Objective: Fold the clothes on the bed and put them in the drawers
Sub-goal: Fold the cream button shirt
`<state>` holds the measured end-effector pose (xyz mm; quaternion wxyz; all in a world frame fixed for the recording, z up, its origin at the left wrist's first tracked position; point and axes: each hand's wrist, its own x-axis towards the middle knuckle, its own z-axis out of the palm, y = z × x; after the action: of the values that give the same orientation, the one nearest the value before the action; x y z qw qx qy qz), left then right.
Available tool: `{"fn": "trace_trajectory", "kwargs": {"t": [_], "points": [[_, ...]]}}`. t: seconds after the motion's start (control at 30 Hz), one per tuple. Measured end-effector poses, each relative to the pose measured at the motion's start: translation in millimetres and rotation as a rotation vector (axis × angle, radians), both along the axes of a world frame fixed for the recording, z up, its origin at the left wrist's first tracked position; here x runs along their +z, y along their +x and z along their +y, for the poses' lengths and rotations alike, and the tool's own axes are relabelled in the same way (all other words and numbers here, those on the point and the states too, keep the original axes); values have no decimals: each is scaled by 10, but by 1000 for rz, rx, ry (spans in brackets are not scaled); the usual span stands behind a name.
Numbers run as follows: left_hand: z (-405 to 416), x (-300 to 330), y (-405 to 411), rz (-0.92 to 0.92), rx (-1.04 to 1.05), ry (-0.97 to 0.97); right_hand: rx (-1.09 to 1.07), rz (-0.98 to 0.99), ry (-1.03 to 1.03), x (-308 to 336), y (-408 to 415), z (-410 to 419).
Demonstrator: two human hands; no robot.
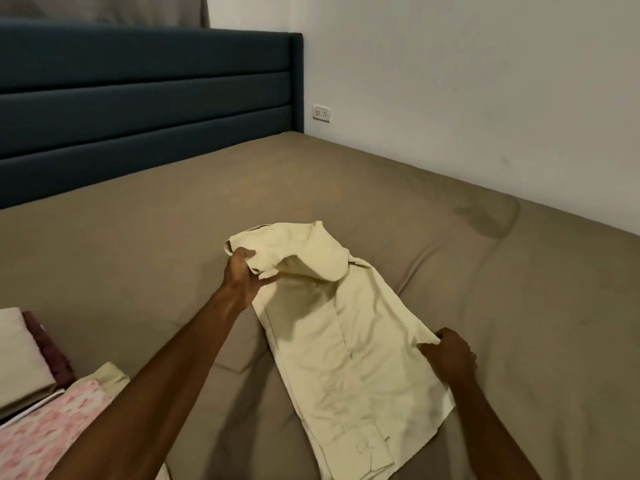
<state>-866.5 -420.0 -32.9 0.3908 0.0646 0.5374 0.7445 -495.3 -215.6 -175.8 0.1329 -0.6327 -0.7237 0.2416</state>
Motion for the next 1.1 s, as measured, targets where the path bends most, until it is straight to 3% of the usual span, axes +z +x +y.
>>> {"fn": "trace_trajectory", "kwargs": {"t": [0.13, 0.27, 0.33, 0.43, 0.63, 0.8, 0.9, 0.97, 1.03, 1.1], "points": [[57, 270, -227, -45, 35, 247, 14, 160, -7, 268, -135, -136], [-306, 359, -735, 28, 172, 379, 273, 1, 378, 318, -303, -621], [-590, 267, -1013, 38, 220, 400, 428, -126, 472, 191, -313, -861], [-980, 16, -1285, 55, 237, 353, 477, -101, 306, -73, -283, -1025], [-1330, -278, -1457, 16, 240, 362, 496, 11, 295, -135, -350, -1266], [-1124, 121, -1368, 49, 218, 408, 249, 434, 422, 75, -374, -1234], [-890, 448, -1364, 12, 221, 468, 1, 821, 228, 264, -413, -1235], [-744, 613, -1327, -11, 193, 503, -46, 1010, 80, 314, -405, -1231], [-662, 648, -1343, -23, 206, 509, 11, 1027, 8, 307, -366, -1244], [-686, 592, -1338, -2, 222, 493, 169, 874, -20, 223, -302, -1250]]}}
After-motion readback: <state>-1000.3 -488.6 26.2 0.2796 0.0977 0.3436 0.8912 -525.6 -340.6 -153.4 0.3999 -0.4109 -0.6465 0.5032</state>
